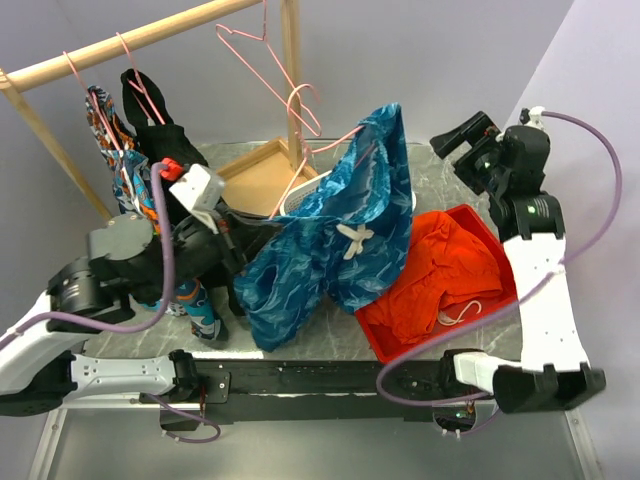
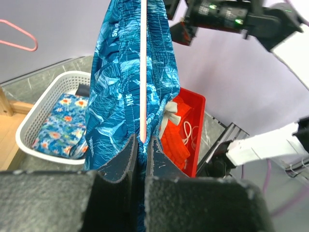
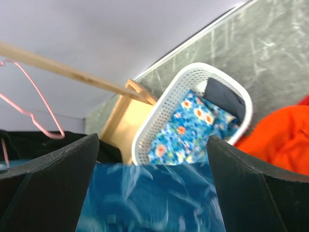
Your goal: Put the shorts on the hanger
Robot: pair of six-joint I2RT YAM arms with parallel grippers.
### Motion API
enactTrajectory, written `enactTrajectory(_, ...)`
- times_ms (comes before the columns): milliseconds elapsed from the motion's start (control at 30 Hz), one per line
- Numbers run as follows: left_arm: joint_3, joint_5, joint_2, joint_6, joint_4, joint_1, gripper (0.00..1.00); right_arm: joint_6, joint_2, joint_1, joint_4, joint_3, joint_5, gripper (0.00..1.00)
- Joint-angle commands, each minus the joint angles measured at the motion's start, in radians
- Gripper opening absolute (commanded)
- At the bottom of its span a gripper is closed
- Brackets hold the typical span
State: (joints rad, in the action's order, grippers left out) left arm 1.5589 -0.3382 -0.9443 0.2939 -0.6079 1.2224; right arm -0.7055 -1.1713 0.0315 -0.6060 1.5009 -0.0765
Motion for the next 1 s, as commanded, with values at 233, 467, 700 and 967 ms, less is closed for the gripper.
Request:
enactTrajectory(233, 0.092, 0.021, 0.074, 0.050, -0.036, -0.001, 0.01, -0.083, -0.179, 0.135, 0.457, -0.263, -0.188, 0.97)
enactTrajectory(467, 0.014, -0.073, 0.139, 0.117, -0.053, -0.001, 0.01, -0.081, -0.137, 0.333, 0.689, -0.468, -0.235, 0.97)
enactTrajectory(700, -0.013, -0.203, 0.187, 0.174, -0.076, -0.001, 0.01, -0.067, -0.169, 0.504, 0.700, -0.404, -0.241, 0.97)
enactTrajectory(967, -0.046, -0.304, 0.211, 0.218, -0.084, -0.001, 0.01, -0.117, -0.258, 0.596, 0.704, -0.345, -0.178, 0.98)
